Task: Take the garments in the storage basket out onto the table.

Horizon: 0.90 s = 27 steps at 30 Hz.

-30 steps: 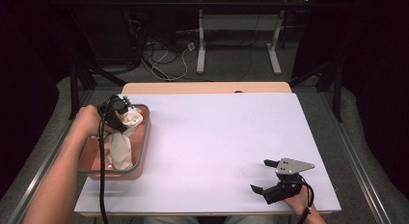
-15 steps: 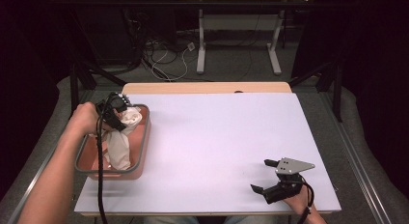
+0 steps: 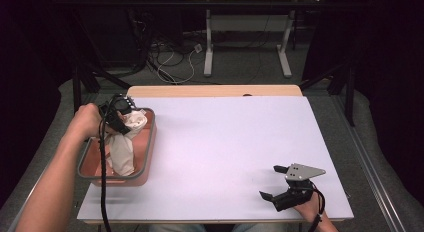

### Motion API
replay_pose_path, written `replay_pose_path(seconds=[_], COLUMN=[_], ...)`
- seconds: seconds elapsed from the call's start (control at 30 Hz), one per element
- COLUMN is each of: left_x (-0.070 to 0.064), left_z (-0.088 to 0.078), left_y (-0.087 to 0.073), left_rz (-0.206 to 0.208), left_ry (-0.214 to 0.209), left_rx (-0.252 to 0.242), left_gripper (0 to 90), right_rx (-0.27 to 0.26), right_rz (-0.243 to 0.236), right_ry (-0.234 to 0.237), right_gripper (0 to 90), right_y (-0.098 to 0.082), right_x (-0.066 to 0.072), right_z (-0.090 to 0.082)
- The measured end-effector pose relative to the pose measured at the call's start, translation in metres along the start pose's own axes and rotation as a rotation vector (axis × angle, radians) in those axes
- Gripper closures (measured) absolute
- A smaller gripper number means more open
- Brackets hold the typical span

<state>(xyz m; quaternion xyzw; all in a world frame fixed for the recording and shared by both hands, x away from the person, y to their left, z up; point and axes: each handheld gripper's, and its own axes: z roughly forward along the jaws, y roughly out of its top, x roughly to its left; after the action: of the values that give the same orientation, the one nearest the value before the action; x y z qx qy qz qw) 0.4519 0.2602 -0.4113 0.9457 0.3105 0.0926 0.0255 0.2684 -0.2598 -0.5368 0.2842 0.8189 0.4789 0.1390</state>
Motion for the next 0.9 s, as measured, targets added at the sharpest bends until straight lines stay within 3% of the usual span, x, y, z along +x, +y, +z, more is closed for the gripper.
replay_pose_path(seconds=[0.9], left_x=[-0.004], left_z=[-0.023], left_y=[0.006], left_rz=[0.042], left_ry=[0.015], left_rx=[0.012], left_gripper=[69.9], right_rx=[0.002], right_rz=[0.007], right_ry=[0.007], right_gripper=[0.0], right_y=[-0.001], right_x=[-0.001], right_z=[0.001])
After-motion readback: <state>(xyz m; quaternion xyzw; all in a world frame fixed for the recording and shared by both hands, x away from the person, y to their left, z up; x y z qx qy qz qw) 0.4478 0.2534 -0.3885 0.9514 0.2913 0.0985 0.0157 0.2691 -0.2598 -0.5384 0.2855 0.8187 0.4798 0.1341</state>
